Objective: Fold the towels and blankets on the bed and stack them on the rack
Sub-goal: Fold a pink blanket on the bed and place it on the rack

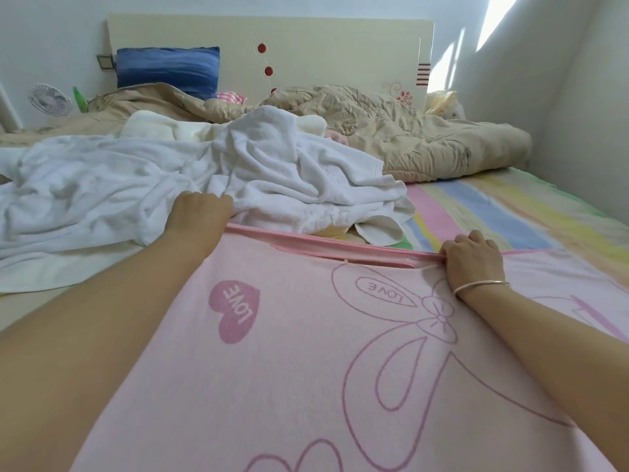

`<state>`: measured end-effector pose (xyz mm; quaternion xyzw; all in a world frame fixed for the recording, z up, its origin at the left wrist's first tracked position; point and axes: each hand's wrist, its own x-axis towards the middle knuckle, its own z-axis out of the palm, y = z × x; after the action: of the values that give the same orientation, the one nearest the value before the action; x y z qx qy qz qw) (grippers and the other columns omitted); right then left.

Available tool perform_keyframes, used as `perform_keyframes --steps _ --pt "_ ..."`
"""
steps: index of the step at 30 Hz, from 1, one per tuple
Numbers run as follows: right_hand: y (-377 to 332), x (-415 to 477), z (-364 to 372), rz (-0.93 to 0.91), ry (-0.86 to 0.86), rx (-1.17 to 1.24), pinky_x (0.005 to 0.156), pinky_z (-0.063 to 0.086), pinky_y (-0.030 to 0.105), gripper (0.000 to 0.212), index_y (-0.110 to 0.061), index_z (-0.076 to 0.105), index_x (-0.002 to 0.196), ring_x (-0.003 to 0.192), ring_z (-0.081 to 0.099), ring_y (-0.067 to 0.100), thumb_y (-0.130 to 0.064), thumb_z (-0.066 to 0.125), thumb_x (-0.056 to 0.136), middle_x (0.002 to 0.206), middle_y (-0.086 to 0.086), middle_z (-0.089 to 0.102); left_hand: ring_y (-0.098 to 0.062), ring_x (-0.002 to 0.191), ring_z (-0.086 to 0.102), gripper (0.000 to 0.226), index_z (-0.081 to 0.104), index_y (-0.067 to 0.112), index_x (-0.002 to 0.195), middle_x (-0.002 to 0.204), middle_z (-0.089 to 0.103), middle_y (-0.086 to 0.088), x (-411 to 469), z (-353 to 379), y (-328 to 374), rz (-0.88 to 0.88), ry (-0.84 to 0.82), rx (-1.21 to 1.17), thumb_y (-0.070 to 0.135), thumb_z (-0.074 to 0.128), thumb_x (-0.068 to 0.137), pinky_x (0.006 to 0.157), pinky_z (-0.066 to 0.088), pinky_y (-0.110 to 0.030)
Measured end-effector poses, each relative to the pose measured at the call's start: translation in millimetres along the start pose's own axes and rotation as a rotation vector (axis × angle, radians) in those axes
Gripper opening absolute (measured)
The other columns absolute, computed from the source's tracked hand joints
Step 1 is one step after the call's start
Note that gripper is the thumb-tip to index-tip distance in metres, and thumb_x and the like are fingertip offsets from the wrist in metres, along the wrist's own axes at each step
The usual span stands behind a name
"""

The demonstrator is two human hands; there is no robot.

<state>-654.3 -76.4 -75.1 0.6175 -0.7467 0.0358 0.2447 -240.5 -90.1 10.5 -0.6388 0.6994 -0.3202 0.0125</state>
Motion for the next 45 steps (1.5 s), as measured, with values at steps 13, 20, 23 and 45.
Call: perform_keyframes --steps 13,20,23,45 --pt "10.0 -15.3 -13.4 0.084 0.100 0.156 0.071 0.038 0.037 0.018 -0.008 0.073 0.093 0.097 0.051 0.035 -0.005 0.056 0.086 0.090 0.014 0.065 -0.021 0.094 0.059 0.027 0.053 0.018 0.108 0.094 0.066 0.000 -32.4 16.7 -1.6 -0.040 -0.023 0.056 0.003 0.054 0.086 0.074 0.035 -0.030" --pt "38.6 -94.1 -66.3 0.158 0.040 0.426 0.065 0.048 0.037 0.016 -0.016 0.069 0.101 0.083 0.061 0.037 -0.018 0.056 0.092 0.104 0.008 0.059 -0.025 0.096 0.054 0.019 0.064 0.020 0.090 0.086 0.054 -0.002 -104.0 -21.7 -13.2 -0.199 -0.075 -0.226 0.004 0.055 0.084 0.068 0.042 -0.034" --pt "54.5 -144.7 -90.5 0.156 0.030 0.576 0.072 0.046 0.039 0.016 -0.012 0.069 0.099 0.089 0.061 0.040 -0.012 0.060 0.085 0.107 0.011 0.063 -0.033 0.090 0.060 0.026 0.067 0.018 0.092 0.091 0.063 -0.009 -147.2 -38.8 -18.5 -0.269 -0.082 -0.388 -0.001 0.055 0.079 0.067 0.044 -0.036" --pt "136.8 -489.1 -233.6 0.069 0.073 0.810 0.074 0.034 0.003 0.028 -0.021 0.070 0.085 0.076 0.067 0.020 0.003 0.075 0.072 0.090 -0.004 0.066 -0.023 0.078 0.067 0.029 0.070 0.022 0.083 0.083 0.071 0.007 -525.8 -176.5 -54.0 -0.400 0.083 -0.845 -0.005 0.067 0.073 0.070 0.050 -0.034"
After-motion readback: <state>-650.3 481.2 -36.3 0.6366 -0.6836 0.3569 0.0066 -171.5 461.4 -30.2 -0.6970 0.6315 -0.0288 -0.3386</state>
